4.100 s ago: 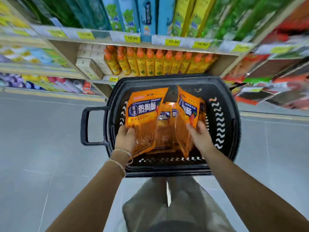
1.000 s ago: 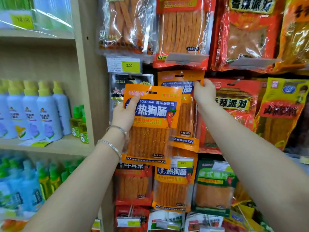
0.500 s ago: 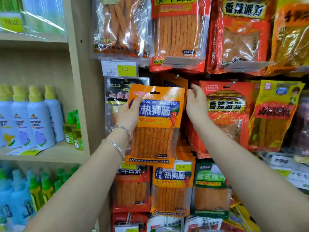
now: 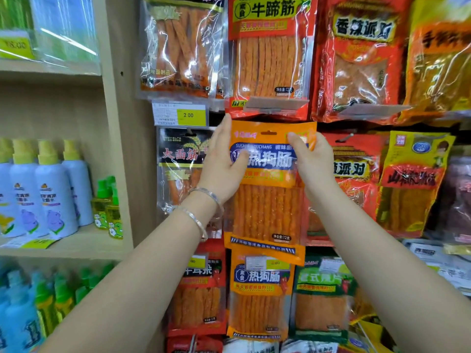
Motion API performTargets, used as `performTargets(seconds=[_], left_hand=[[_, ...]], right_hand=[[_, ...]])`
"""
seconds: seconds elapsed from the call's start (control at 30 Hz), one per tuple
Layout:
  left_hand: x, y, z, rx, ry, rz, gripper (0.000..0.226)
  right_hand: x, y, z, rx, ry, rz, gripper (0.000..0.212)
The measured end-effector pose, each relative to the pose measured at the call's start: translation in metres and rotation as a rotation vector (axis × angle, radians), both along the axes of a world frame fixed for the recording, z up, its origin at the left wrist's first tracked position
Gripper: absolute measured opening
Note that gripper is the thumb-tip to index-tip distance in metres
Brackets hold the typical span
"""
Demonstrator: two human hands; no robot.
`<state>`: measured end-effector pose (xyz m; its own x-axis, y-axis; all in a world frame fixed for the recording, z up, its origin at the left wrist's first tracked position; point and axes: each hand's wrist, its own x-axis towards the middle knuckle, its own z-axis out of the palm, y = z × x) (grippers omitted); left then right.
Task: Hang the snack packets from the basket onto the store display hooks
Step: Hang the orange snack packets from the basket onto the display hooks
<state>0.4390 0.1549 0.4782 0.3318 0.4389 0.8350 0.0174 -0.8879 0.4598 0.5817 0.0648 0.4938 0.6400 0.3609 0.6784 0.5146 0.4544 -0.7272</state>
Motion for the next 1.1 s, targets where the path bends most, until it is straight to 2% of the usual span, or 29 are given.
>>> performTargets(seconds=[0.2, 0.37, 0.53, 0.63, 0.7, 0.77, 0.83, 0.97, 1.03, 1.1], left_hand=[[0.015, -0.008, 0.021, 0.024, 0.102, 0.069, 0.071], [0.014, -0.003, 0.018, 0.004, 0.066, 0.007, 0.072], [0.016, 0.005, 0.009, 0.025, 0.026, -0.044, 0.073], [0.023, 0.013, -0.013, 0.060, 0.120, -0.040, 0.080], [0.027, 0.021, -0.035, 0.027, 0.212, -0.032, 0.081], [0.031, 0.028, -0.056, 0.019, 0.297, -0.016, 0.081], [0.036, 0.032, -0.071, 0.041, 0.380, 0.002, 0.082], [0.049, 0.036, -0.090, 0.068, 0.514, 0.071, 0.084], [0.057, 0.037, -0.093, 0.083, 0.551, 0.106, 0.084], [0.066, 0.038, -0.092, 0.041, 0.571, 0.105, 0.084]], right_hand=[[0.012, 0.015, 0.015, -0.056, 0.022, -0.060, 0.017], [0.020, 0.027, 0.019, -0.110, 0.017, -0.102, 0.022], [0.028, 0.037, 0.013, -0.190, -0.097, -0.198, 0.021], [0.029, 0.032, -0.001, -0.172, -0.176, -0.275, 0.021], [0.027, 0.028, -0.014, -0.133, -0.229, -0.281, 0.033], [0.026, 0.023, -0.032, -0.121, -0.389, -0.409, 0.064], [0.028, 0.020, -0.050, -0.114, -0.593, -0.608, 0.077], [0.037, 0.023, -0.080, -0.253, -1.041, -0.821, 0.057], [0.041, 0.029, -0.083, -0.377, -1.142, -0.853, 0.047], [0.042, 0.037, -0.078, -0.495, -1.149, -0.845, 0.044]])
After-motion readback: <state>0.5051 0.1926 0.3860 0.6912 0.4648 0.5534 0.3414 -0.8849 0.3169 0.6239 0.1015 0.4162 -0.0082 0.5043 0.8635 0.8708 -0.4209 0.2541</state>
